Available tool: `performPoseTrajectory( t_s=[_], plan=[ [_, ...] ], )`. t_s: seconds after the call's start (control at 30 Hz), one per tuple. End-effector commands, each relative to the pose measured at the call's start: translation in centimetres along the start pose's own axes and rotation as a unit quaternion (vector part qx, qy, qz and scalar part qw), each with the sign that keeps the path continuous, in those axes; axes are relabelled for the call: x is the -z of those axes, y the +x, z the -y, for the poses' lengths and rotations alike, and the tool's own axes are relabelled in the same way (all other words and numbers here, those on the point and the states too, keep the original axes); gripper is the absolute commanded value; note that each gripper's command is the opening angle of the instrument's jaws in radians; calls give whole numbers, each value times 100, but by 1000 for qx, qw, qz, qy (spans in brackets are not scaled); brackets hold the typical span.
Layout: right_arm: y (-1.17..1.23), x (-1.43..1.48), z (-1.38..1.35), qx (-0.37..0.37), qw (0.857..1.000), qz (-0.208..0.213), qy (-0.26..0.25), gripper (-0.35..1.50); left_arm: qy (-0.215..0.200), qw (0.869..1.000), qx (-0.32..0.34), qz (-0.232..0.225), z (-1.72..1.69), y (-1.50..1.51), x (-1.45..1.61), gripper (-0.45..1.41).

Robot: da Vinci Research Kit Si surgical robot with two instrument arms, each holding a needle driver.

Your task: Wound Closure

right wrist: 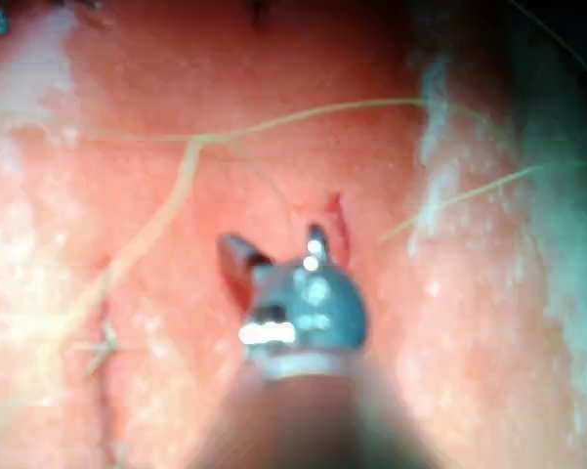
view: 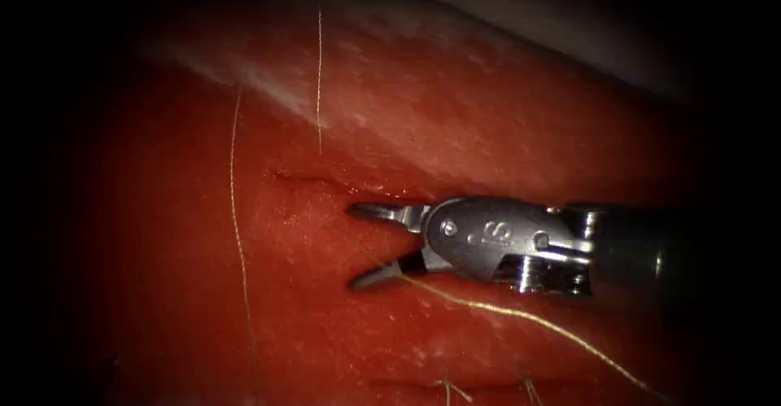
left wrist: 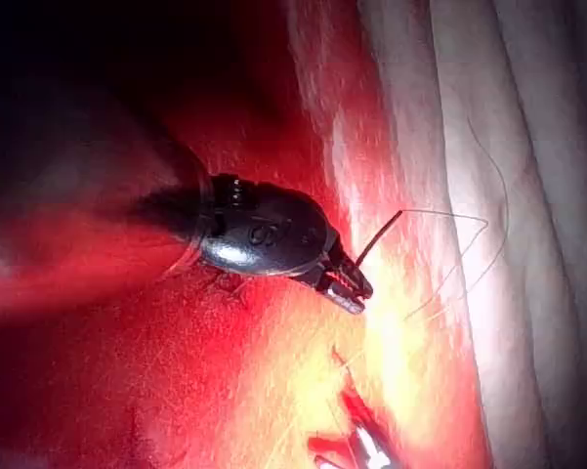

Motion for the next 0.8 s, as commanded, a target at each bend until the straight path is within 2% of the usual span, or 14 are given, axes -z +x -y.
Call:
performPoseTrajectory(
  t_s=[0.03,0.13,0.17,0.2,0.27,0.4,0.5,0.6,0.7,0.8],
  plan=[
    [2,-15,-3,0,1000,-3,-3,116,-2,1000,1,0,-1,-6,-6,-35],
    [-2,-25,-3,3,1000,-6,1,73,-2,1000,1,0,-1,-6,-6,-35],
    [-2,-25,-3,3,1000,-6,1,73,-2,1000,1,0,-1,-6,-6,-35],
    [-3,-26,-2,4,1000,-6,3,62,-2,1000,1,0,-1,-6,-6,-35],
    [-7,-25,2,7,999,-13,31,-35,-2,1000,1,0,-1,-7,-6,-35],
    [-6,-18,5,7,1000,-2,21,-35,-2,1000,1,0,0,-7,-6,-35],
    [-1,2,19,7,1000,5,28,-35,-2,1000,3,0,1,-9,-6,-35],
    [9,19,40,8,999,5,39,-35,-2,1000,3,0,2,-10,-6,-35],
    [29,40,75,9,998,2,62,-35,-1,1000,5,0,3,-12,-7,-35],
    [39,44,92,8,998,1,67,-35,0,1000,5,0,2,-12,-8,-35]
  ],
)
